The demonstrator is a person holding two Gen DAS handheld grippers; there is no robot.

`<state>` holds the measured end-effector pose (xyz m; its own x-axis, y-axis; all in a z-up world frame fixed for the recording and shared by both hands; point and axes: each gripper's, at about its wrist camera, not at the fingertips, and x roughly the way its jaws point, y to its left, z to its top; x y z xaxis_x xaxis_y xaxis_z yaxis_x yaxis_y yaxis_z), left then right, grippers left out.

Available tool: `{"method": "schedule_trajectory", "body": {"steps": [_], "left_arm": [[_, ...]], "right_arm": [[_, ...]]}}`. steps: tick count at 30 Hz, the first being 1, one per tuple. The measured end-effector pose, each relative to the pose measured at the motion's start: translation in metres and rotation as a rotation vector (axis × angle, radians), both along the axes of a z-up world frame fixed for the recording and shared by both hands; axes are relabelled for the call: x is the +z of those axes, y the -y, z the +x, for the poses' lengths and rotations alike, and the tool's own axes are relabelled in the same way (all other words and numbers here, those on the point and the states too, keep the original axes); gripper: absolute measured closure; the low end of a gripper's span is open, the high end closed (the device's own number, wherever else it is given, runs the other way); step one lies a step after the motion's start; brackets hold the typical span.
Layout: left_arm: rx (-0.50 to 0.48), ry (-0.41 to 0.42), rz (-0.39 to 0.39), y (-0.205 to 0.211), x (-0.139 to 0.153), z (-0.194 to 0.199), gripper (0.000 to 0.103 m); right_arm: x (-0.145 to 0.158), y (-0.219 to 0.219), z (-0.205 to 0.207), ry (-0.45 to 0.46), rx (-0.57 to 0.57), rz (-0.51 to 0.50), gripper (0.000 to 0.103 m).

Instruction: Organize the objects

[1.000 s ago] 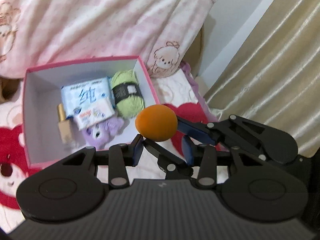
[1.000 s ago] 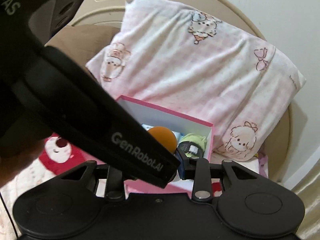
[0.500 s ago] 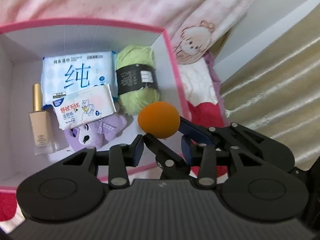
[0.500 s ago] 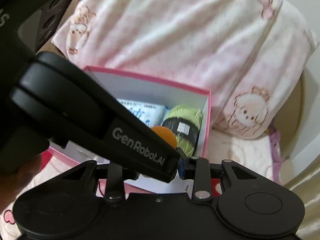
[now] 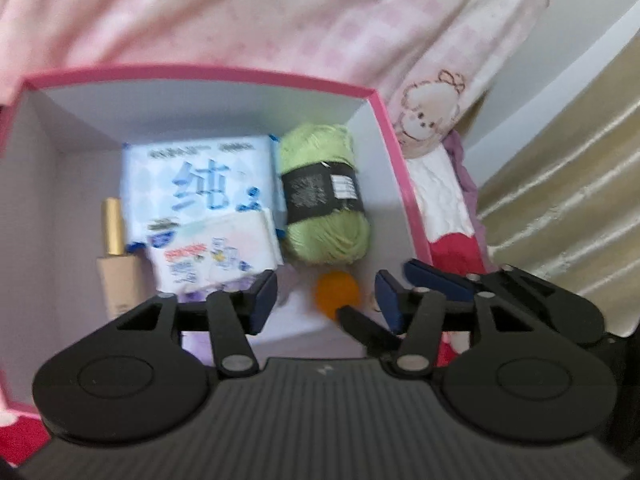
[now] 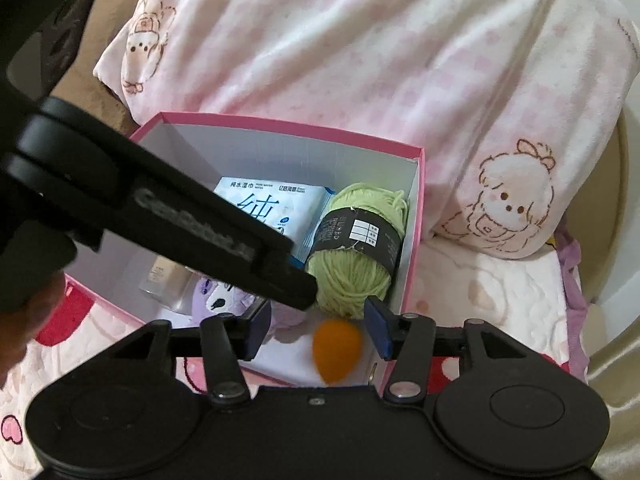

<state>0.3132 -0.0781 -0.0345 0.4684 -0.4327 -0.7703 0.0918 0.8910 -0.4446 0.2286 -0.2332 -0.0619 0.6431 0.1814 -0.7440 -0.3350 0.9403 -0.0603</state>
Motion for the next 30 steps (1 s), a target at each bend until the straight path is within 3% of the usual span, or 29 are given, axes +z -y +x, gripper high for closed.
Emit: {"method": "schedule_trajectory", "body": {"steps": [6,12,18,21,30], "left_arm": [[0.051,0.032,0.161,-0.001,0.029,-0.023,0.029],[0.086,0.061,0.230,-0.009,0.067,-0.062,0.019],[0.087,0.059,0.273,-0.019,0.095,-0.100,0.017],[0.081,0.091,0.308,-0.021,0.098,-0.121,0.015],[0.102,0.040,0.285,-0.036,0.079,-0.161,0.014]], "right_arm": [[0.028,0.002,-0.024,0.010,0.033,0.036,0.033],[0.066,0.006,-0.055,0.000,0.046,0.088,0.026],[0.100,0.008,-0.080,0.017,0.031,0.093,0.021],[0.109,0.006,-0.091,0.018,0.030,0.074,0.020],[0.107,-0.001,-0.115,-0.010,0.027,0.032,0.013]]}}
